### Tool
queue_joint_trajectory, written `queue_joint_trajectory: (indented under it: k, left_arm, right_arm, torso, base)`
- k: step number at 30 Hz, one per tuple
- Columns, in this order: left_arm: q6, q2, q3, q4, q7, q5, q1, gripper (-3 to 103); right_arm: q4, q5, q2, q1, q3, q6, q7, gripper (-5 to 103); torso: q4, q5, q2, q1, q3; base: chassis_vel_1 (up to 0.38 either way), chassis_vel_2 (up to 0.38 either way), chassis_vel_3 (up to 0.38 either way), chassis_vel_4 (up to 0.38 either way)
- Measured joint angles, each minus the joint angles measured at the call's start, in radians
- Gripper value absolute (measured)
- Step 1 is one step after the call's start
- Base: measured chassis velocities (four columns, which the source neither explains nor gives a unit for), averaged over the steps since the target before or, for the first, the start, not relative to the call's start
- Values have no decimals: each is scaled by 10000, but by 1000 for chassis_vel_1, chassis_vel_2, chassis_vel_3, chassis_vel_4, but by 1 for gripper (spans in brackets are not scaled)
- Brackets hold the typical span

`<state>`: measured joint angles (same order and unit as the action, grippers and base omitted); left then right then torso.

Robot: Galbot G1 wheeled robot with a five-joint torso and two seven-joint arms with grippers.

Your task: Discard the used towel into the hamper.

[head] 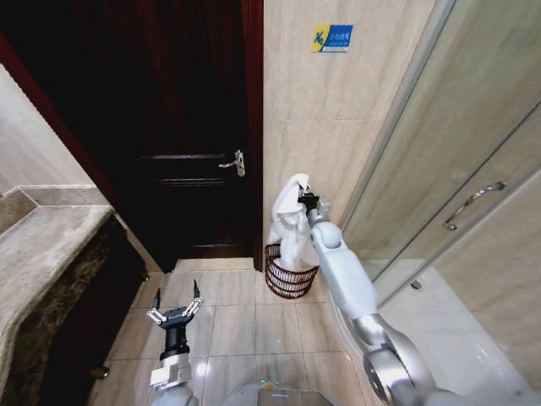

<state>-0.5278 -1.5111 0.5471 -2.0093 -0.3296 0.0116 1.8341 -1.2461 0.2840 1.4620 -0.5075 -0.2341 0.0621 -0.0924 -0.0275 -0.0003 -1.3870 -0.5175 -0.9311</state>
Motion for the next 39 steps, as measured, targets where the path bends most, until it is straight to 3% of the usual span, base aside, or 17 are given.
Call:
queue_joint_trajectory:
  k: [8,14,23,35,39]
  left_arm:
    - [-18,54,-5,26,-1,-85,-16,100]
    - [390,-69,-186,-510,13,44,63,100]
    - [569,-56,-272,-605,13,197,16,100]
    - [581,-3,-189,-523,46,56,64,100]
    - [486,-23,-137,-391,39,28,88,100]
  right_arm:
    - [559,-96,-311,-452,-333,-174,226,12]
    - [699,-415,-501,-1131,-388,-311,567,12]
    - [1915,-1023,83,-1746,-456,-597,1011,12]
    - [2219,-757,-23,-2341,-713,1759,955,12]
    - [3091,-813,40,-2091,-874,1716,1123,12]
  torso:
    - [6,4,0,-1,0]
    - [5,4,0,0,0]
    - [2,3,0,0,0]
    - [4,2,0,1,1]
    - [6,3,0,0,0]
  base:
    - [0,0,0,0]
    - [0,0,0,0]
    - [0,0,0,0]
    - [0,0,0,0]
    - [0,0,0,0]
